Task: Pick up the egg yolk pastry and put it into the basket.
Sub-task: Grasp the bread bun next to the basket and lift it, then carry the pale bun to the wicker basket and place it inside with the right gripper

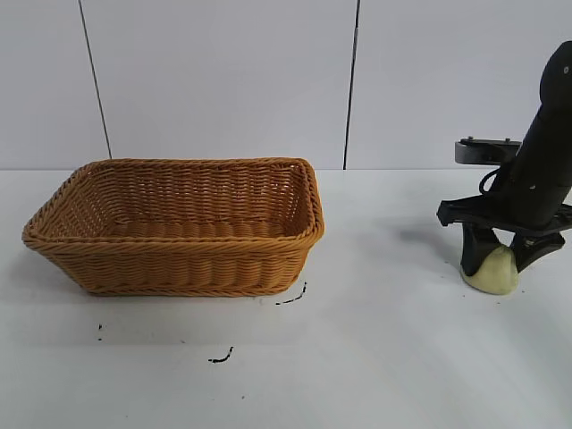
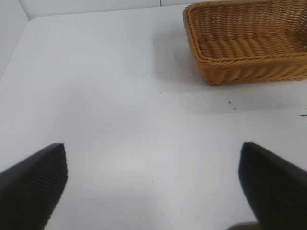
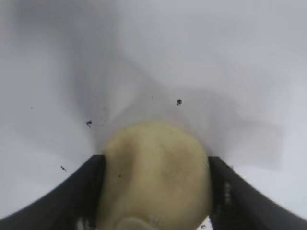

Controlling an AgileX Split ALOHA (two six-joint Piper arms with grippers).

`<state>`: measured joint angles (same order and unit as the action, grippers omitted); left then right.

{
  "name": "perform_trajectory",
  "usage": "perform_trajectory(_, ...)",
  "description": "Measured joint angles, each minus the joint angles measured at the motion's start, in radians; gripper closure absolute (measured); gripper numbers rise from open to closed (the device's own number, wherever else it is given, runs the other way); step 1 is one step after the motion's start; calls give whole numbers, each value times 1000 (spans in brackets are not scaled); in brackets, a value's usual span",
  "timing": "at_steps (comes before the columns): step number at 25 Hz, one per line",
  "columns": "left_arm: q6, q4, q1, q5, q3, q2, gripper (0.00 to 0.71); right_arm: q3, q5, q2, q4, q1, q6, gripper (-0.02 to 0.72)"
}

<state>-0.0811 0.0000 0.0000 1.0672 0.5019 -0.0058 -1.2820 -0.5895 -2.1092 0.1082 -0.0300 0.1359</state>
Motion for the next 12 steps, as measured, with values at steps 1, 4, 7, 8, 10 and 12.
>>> perform_trajectory(1, 0, 0, 0, 0, 0, 0, 14, 0, -5, 6, 0, 0, 0, 487)
perform_trajectory(4, 0, 0, 0, 0, 0, 0, 14, 0, -24, 42, 0, 0, 0, 523)
perform_trajectory(7, 0, 0, 0, 0, 0, 0, 14, 0, -48, 99, 0, 0, 0, 531)
perform_trajectory(8, 0, 0, 0, 0, 0, 0, 14, 0, -57, 123, 0, 0, 0, 531)
perform_trajectory(10, 0, 0, 0, 0, 0, 0, 14, 0, -73, 169, 0, 0, 0, 531)
perform_trajectory(12, 0, 0, 0, 0, 0, 0, 14, 0, -84, 219, 0, 0, 0, 531)
